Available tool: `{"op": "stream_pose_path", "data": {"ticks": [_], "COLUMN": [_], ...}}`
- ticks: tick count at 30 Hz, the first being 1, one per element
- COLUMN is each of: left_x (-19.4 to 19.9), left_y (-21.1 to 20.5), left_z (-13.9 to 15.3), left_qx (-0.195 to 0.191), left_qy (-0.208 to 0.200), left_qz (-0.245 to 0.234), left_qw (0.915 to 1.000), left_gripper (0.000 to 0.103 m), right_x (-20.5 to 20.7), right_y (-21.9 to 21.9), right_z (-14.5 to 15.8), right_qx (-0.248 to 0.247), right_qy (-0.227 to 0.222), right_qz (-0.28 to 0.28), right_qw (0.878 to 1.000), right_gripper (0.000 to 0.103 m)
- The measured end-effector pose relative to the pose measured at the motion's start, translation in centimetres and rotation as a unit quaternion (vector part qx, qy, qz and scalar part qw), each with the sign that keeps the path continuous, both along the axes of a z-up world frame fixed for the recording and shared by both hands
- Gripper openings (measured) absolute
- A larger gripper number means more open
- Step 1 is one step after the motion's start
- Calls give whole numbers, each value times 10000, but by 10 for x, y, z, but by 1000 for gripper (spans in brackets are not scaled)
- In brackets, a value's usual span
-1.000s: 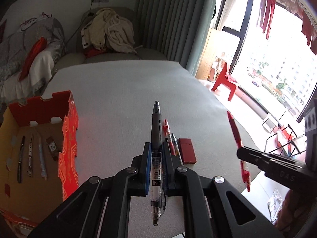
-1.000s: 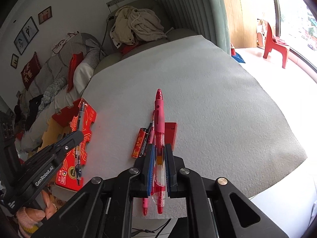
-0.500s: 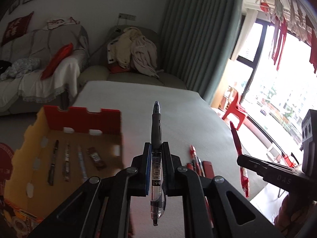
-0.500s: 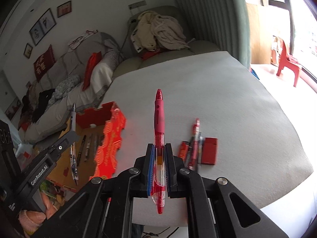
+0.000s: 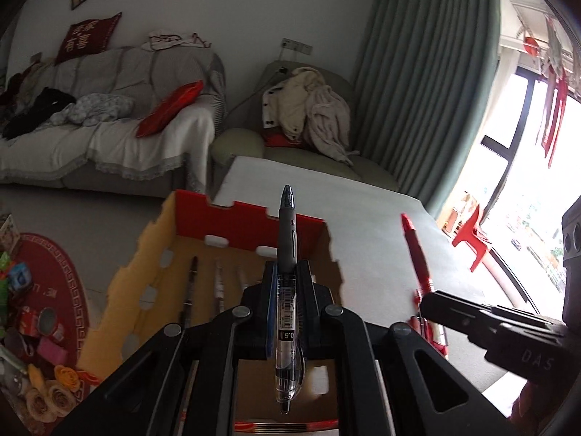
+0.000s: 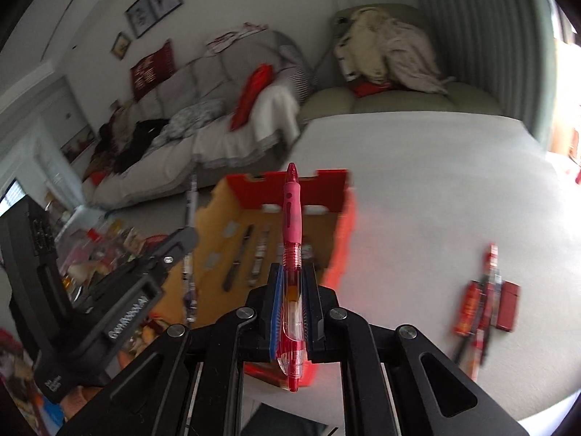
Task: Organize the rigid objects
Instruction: 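Lift both pens and carry them toward the cardboard box, then lower both pens into the box and open both grippers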
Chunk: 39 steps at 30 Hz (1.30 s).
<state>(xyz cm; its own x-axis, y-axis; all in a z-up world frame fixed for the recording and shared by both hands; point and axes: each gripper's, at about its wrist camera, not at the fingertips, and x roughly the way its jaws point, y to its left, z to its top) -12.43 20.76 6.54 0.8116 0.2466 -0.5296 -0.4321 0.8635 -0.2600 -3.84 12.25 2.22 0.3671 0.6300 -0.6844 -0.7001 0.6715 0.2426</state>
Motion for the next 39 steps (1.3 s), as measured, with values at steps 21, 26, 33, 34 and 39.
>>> {"op": "stream_pose_path", "data": {"ticks": [21,26,33,34,39], "left_x": [-2,-2,-2,-2,-2], "left_y": [20,21,20,21,22], "left_z": [-11,-11,-11,-12,-16], "left_qx": [-70,-76,-77,-79,-87], "left_qy": [100,103,111,120,137], "left_qz": [62,56,55,51,51], "left_qw": [9999,9999,9999,9999,9999], "left_gripper": [11,11,11,11,11], "right_x": [-5,-6,-6,-7,-6], "right_y": [47,48,48,49,51], "right_z": [-16,-16,-17,-17,-19], "right_qx": [-98,-111,-118,-127,-133], "right_qy": [212,223,256,264,286], "right_qz": [407,417,420,421,424], "right_qw": [9989,9988,9987,9987,9986], "right_gripper": [11,11,11,11,11]}}
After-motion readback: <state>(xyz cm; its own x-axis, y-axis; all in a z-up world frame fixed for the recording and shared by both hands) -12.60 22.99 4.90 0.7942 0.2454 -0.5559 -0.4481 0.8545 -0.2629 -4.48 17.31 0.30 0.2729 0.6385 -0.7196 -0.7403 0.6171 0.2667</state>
